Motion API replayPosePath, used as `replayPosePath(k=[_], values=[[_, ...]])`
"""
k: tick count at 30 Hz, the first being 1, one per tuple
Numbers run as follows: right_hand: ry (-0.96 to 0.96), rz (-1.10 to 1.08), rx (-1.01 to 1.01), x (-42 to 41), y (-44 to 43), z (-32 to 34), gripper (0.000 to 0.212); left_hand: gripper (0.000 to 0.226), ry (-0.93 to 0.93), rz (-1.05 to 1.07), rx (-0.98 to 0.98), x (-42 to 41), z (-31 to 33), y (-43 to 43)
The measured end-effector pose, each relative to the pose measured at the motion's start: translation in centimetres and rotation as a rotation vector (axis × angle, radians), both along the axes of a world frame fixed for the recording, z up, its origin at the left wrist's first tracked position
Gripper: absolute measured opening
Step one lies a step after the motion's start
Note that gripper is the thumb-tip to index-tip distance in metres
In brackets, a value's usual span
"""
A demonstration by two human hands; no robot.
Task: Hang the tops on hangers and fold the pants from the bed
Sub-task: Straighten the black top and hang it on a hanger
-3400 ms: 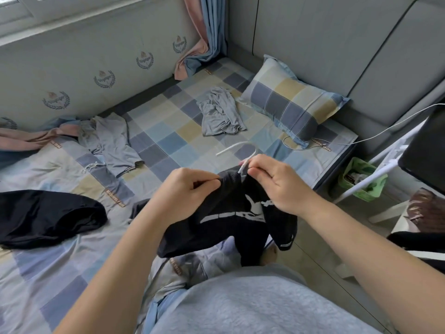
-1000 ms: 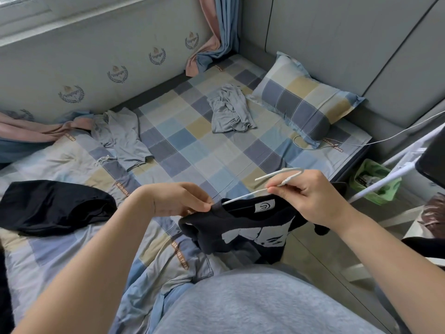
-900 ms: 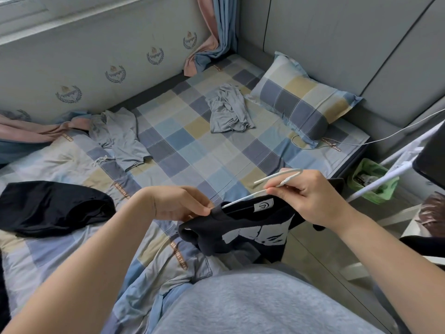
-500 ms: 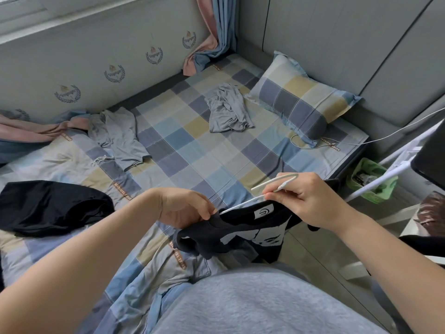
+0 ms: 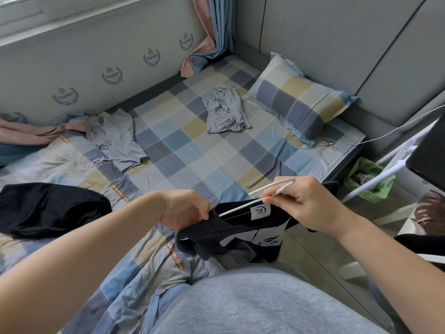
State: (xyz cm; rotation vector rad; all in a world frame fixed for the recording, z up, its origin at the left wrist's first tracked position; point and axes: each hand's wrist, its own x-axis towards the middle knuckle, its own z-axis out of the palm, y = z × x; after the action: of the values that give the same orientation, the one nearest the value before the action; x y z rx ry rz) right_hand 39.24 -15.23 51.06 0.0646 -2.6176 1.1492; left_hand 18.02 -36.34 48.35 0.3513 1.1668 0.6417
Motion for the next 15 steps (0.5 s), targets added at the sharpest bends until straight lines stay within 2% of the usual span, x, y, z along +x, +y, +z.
replayPosePath(k=[2,3,6,7,11,15], values=[[-0.015,-0.024,0.008,0.2,0.1,-0.1,0.02,0.026,0.086,0.034,0.027,-0.2,0.8,0.3],[-0.024,-0.033,0.01,0.2,0.1,-0.1,0.02,0.021,0.196,0.034,0.065,-0.2,1.4,0.5],[-0.06,-0.077,-0.009,0.1,0.2,-0.4,0.017,0.001,0.796,-0.07,0.237,-0.3,3.6,1.0],[-0.09,-0.098,-0.034,0.0,0.5,-0.5,0.014,0.002,0.95,-0.091,0.296,-0.3,4.3,1.1],[-0.197,-0.203,-0.062,-0.3,1.0,-1.1,0.008,0.019,1.202,-0.034,0.429,0.3,6.7,0.8],[-0.053,-0.304,-0.208,-0.3,0.4,-0.5,0.012,0.02,1.444,-0.053,0.544,1.1,7.6,0.5]])
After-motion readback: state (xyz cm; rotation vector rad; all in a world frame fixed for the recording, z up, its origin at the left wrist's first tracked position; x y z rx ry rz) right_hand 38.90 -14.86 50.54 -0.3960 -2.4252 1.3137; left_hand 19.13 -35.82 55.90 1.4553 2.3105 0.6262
